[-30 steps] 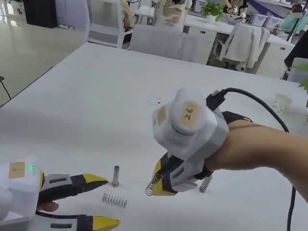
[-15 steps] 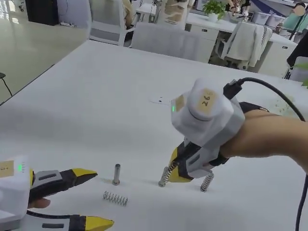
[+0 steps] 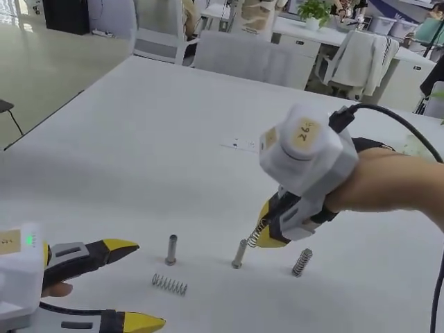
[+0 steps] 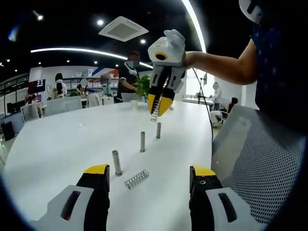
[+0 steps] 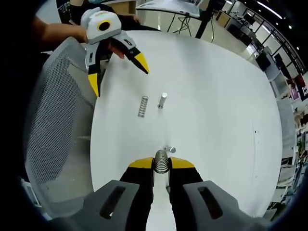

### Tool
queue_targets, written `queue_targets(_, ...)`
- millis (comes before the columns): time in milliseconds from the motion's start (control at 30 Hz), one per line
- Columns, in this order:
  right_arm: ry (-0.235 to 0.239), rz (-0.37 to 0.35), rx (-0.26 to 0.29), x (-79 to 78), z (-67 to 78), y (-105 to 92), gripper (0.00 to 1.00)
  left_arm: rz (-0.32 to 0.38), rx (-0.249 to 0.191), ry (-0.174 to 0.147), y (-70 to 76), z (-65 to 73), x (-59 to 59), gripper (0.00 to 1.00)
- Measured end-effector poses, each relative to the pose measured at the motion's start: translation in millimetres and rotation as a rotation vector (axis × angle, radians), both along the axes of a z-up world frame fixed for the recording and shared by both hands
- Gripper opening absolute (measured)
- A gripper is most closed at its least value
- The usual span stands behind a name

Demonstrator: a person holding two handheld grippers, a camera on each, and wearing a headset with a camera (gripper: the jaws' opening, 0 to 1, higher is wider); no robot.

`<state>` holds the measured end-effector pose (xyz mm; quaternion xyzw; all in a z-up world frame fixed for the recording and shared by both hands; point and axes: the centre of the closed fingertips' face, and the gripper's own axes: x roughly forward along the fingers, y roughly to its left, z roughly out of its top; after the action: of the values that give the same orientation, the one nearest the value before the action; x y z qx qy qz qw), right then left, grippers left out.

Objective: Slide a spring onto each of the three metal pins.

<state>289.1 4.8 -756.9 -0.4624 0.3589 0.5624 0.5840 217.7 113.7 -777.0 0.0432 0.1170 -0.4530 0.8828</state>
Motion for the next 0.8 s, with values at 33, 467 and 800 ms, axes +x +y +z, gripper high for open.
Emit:
queue_targets(33,0.000,-0.001,-0.003,1.5,-0.7,-0.1,0.09,0.000,0.001,0.001,0.2,-0.2,-0.2,0.63)
queue_targets(467,0.021,-0.023,-0.015,19.9,-12.9,4.1,0.09,-0.003,0.005,0.003,1.2,0.0,0.2,0.63)
queue_targets(800,0.045,-0.032,-0.031,24.9,-24.2,4.1,0.09,-0.001,0.004,0.006,1.2,0.1,0.7,0.63)
